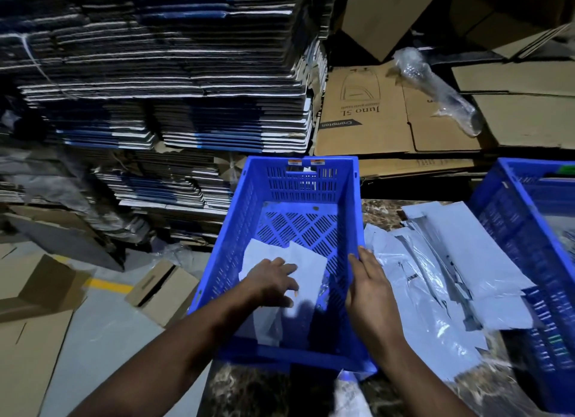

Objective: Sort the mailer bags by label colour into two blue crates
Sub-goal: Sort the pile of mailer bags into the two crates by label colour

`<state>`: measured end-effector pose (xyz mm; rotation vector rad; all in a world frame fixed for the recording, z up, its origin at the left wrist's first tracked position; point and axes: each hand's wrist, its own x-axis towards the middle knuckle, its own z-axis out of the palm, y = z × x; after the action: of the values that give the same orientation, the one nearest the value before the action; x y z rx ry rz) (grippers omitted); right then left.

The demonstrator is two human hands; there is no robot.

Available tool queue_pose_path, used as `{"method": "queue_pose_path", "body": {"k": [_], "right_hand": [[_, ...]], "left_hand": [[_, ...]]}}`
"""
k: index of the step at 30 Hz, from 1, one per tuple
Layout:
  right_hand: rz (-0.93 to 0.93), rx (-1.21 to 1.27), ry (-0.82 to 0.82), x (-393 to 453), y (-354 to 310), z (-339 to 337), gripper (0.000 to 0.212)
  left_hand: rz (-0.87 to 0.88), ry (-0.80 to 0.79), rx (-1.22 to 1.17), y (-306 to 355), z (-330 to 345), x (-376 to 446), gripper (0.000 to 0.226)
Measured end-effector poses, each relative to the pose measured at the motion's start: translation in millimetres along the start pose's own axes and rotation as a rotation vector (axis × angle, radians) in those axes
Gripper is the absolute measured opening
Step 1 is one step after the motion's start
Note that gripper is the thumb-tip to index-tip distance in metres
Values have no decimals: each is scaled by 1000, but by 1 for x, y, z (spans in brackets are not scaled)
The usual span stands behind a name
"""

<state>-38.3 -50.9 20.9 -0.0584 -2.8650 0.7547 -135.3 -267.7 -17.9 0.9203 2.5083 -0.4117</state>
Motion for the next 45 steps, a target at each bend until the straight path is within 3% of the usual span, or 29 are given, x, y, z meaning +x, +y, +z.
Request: {"method": "queue_pose_path", "body": {"k": [2, 6, 14, 17, 22, 27, 33, 37, 41, 44, 45], "right_hand": [[-2, 10, -2, 0, 0, 0, 54], [2, 23, -6, -1, 0, -2, 52], [-5, 27, -4, 0, 0, -1, 52], [-27, 44, -24, 0, 2, -3, 55], [-46, 122, -131, 3, 11, -3, 55], [-163, 259, -234, -14, 51, -40, 55], [189, 280, -222, -47, 164, -61, 45], [275, 245, -345, -55, 208, -61, 25], [201, 220, -442, -60, 213, -46, 66], [168, 57, -496, -57, 208, -26, 110], [194, 51, -508, -56, 202, -25, 114]], "left_hand": [[-67, 15, -60, 1, 7, -12, 53], [-177, 188, -127, 21, 18, -39, 61], [-270, 38, -93, 39, 32, -62, 85], [-308, 61, -109, 44, 23, -57, 79], [-373, 202, -291, 77, -13, -44, 72], [-358, 494, -553, 141, -55, -37, 60], [-344, 573, -596, 222, -74, -15, 67], [-435, 456, -272, 239, -78, -2, 82], [-457, 364, -195, 243, -84, -6, 77], [-449, 352, -213, 247, -92, -12, 75], [-449, 357, -239, 247, -94, -13, 74]]}}
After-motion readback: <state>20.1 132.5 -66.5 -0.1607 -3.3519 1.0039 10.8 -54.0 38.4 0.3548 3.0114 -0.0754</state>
